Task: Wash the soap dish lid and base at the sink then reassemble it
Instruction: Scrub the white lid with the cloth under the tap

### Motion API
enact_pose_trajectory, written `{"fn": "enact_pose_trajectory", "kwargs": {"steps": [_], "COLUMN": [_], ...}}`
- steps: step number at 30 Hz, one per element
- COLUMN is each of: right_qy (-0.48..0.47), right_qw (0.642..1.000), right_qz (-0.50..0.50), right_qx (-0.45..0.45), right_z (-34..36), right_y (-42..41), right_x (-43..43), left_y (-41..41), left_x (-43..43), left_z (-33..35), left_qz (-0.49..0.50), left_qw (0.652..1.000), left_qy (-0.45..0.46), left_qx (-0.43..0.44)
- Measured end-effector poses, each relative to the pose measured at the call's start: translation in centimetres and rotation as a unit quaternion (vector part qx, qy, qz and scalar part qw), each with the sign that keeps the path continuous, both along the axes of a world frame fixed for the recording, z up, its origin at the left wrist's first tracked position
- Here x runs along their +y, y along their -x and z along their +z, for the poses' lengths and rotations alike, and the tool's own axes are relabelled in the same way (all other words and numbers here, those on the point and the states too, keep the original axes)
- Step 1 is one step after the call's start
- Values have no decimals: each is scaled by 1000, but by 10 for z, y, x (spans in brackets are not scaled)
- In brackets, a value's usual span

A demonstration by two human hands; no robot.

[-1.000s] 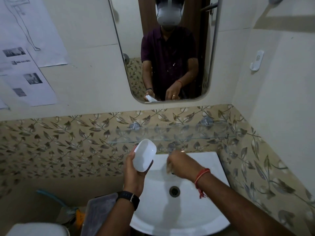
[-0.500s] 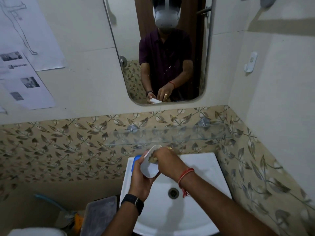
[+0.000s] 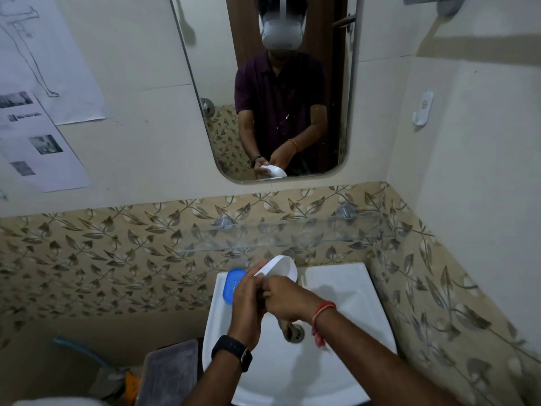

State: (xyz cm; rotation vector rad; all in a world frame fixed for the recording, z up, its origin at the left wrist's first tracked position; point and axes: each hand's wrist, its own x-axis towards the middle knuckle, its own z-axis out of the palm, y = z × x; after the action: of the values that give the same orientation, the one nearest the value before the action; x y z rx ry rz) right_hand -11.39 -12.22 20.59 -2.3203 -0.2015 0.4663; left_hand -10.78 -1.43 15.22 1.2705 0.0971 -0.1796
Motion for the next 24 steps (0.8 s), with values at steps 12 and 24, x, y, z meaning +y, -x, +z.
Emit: {"fn": "enact_pose_trajectory", "kwargs": {"steps": [12, 24], "right_qy": [73, 73], "right_qw": [993, 960], "right_qz": [-95, -119], "right_qx": [-17, -241], "right_z": [-2, -26], "right_y": [8, 10], "right_x": [-68, -6], "left_y": [-23, -6], "left_x": [34, 12], "left_z": [-2, 17], "left_qz": [22, 4], "left_qw": [993, 999], "left_qy": [102, 36], "left_qx": [52, -29]}}
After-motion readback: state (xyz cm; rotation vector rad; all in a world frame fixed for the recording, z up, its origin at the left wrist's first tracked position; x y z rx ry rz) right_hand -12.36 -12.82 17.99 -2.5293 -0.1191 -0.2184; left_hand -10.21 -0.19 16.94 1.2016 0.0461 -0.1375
